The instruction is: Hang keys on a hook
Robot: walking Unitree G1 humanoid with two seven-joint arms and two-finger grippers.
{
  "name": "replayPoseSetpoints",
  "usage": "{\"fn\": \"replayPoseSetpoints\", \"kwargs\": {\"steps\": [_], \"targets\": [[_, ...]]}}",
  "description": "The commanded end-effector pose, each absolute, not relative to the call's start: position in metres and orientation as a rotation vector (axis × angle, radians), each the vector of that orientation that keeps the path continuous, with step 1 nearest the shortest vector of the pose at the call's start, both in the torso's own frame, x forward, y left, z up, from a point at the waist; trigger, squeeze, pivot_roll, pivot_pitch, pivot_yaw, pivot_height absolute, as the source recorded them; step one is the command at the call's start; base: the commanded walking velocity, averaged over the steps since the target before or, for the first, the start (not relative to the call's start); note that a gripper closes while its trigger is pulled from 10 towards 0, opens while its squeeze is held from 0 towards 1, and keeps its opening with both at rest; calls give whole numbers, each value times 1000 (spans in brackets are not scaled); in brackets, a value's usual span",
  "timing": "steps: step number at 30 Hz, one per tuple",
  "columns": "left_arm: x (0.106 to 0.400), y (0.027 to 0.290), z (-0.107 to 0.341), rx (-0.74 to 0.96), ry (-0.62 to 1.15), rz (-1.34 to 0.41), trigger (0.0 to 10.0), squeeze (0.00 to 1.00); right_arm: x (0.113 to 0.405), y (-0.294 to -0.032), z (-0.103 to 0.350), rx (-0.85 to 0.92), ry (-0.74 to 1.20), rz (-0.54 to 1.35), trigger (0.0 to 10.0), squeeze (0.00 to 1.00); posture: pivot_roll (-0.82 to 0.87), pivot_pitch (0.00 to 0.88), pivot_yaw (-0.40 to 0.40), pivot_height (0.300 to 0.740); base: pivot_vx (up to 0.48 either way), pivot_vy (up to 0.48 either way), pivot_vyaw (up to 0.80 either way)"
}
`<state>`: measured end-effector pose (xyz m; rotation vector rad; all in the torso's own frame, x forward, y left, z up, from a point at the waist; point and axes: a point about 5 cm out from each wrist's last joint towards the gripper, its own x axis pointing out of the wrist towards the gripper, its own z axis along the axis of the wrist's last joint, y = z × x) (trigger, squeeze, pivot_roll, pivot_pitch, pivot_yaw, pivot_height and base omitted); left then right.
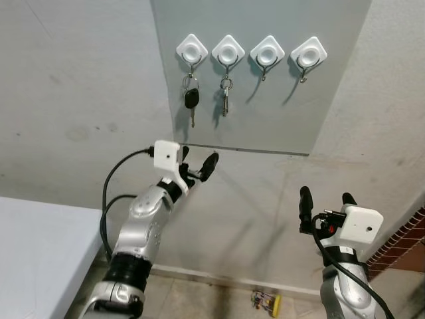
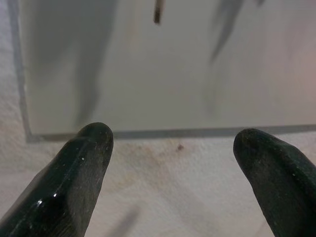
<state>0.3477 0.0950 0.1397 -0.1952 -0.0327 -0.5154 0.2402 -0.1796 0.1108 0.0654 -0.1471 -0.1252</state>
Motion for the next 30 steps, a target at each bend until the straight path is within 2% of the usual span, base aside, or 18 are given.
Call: {"fn": "replayPoseSetpoints", "kwargs": {"steps": [1, 7, 13, 20, 24, 30], "targets": [[351, 103, 142, -186, -36, -495, 10000, 0, 243, -178, 123, 53, -186, -105, 10000, 0, -189, 0, 65, 740, 0, 0, 0], [350, 100, 133, -195, -8, -502, 10000, 0, 239, -182, 125, 50, -200, -142, 10000, 0, -232, 0, 96, 740, 0, 0, 0], [349, 94, 138, -170, -31, -514, 10000, 0, 242, -181, 124, 48, -187, -111, 10000, 0, -188, 0, 65, 740, 0, 0, 0], [337, 115, 139, -189, -76, -409, 10000, 0, 252, -179, 125, 45, -175, -63, 10000, 0, -118, 0, 13, 740, 0, 0, 0], [317, 127, 130, -236, -94, -339, 10000, 0, 249, -178, 126, 47, -168, -32, 10000, 0, -93, 0, -4, 740, 0, 0, 0], [298, 134, 107, -157, -47, -306, 10000, 0, 243, -175, 113, 42, -125, -16, 10000, 0, -72, 0, -1, 740, 0, 0, 0]]}}
